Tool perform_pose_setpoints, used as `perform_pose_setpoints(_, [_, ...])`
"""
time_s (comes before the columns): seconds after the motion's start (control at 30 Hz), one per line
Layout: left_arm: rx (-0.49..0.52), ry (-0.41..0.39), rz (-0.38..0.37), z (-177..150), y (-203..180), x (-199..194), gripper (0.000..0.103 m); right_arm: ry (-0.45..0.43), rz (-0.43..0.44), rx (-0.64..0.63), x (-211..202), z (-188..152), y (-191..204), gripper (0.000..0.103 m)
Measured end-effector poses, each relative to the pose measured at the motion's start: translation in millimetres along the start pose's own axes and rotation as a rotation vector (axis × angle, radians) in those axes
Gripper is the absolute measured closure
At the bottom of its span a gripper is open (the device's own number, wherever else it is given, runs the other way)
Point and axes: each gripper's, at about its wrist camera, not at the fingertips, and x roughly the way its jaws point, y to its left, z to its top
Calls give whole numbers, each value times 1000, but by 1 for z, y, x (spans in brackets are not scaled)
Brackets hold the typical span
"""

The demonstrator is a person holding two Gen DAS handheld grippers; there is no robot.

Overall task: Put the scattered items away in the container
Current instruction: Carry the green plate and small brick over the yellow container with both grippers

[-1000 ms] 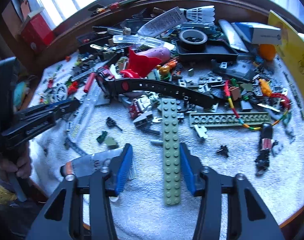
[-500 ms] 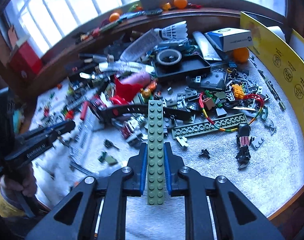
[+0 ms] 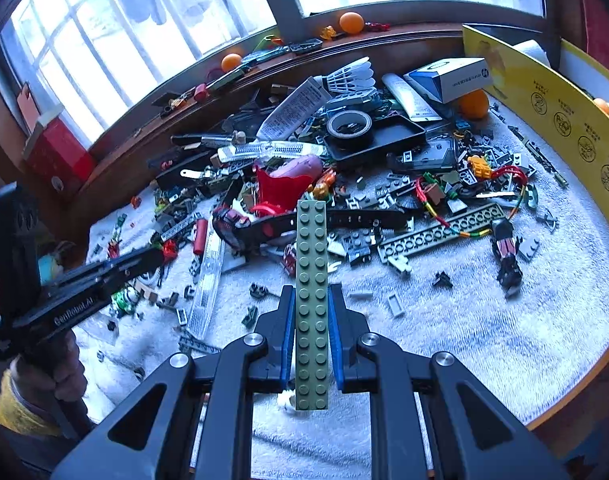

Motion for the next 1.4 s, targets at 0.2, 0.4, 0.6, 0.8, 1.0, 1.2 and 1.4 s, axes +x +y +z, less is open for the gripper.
perform_pose_setpoints(0.2, [64, 29, -7, -1, -20, 7, 91, 0, -16, 7, -1, -4, -8, 89])
perform_pose_setpoints(0.4, [66, 64, -56, 9, -52, 24, 91, 24, -52, -1, -8, 1, -32, 89])
perform_pose_setpoints(0.6, [87, 49, -111, 36, -101, 34, 91, -29, -48, 27, -41, 30, -71, 89])
perform_pose_setpoints(0.8, [117, 13, -181, 74, -155, 45, 91, -75, -58, 38, -76, 57, -110, 89])
perform_pose_setpoints(1.0, [171, -19, -242, 110, -220, 61, 91, -131, -63, 58, -110, 77, -158, 89])
perform_pose_setpoints(1.2, [242, -40, -262, 132, -285, 81, 91, -196, -78, 95, -142, 88, -217, 89])
perform_pose_setpoints(1.4, [265, -26, -277, 149, -336, 108, 91, -239, -92, 142, -167, 100, -273, 88])
